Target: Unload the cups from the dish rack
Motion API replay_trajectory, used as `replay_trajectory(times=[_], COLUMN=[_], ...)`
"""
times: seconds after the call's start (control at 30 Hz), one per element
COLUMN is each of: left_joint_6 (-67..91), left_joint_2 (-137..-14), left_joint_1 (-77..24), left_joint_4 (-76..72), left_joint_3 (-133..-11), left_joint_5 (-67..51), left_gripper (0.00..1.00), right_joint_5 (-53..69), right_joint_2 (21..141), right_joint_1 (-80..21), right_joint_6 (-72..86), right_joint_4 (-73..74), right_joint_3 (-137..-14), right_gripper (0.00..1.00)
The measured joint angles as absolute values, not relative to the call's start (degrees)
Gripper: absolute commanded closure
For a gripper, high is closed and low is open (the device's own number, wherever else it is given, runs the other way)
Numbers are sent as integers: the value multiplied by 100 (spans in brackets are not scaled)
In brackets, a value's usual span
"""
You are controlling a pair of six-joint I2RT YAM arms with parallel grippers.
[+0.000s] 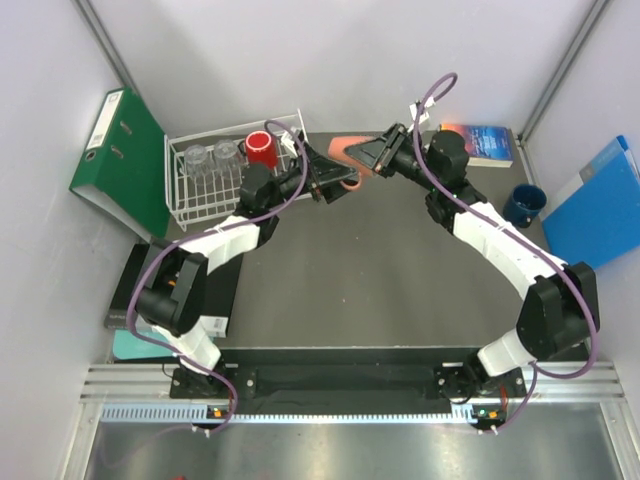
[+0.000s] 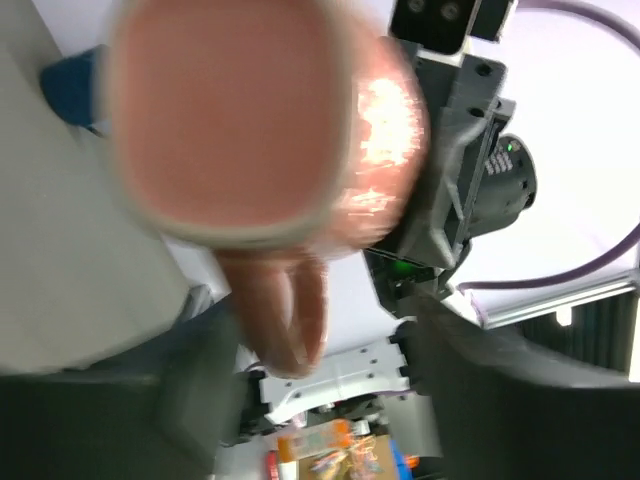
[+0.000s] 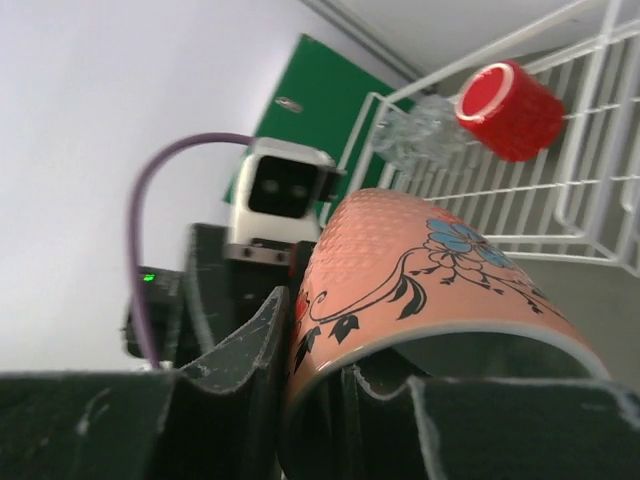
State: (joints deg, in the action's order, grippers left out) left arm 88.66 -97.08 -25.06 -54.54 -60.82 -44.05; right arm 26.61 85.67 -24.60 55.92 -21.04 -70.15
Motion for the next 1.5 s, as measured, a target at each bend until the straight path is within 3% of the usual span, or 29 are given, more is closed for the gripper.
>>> replay_trajectory(times=[0.2, 0.37, 0.47, 0.63, 0.77, 1.0, 1.5], left_joint_6=[8337, 8060, 7909, 7511, 7240, 6842, 6403], left_joint_2=[-9520, -9494, -9474, -9345, -9166, -8847, -8475], left_joint_1=[-2182, -1323, -928, -956, -1024, -1155, -1253], left_joint_4=[-4571, -3465, -2770, -1699, -1142, -556, 381], left_joint_3=[-6088, -6106, -6106, -6106, -6106, -6106, -6191], left_joint_5=[-4453, -4213, -3854, -3481, -3391, -3232, -2967], left_gripper=[1, 1, 1, 1, 1, 1, 1], right_joint_5=[2231, 1688, 1050, -287, -1039, -1542, -1538], right_joint_2=[8490, 8385, 8606, 9957, 10927, 12219, 13058], right_joint_1=[-2394, -2292, -2270, -2202, -2119, -2080, -2069], right_joint_6=[5004, 4425, 3975, 3273, 2880, 2477, 2362], right_joint_4=[-1066, 121, 1363, 2880, 3682, 4565, 4703], right_joint_3=[-7022, -7419, -8433, -11028, -11915, -12075, -12556], right_gripper=[100, 100, 100, 100, 100, 100, 100])
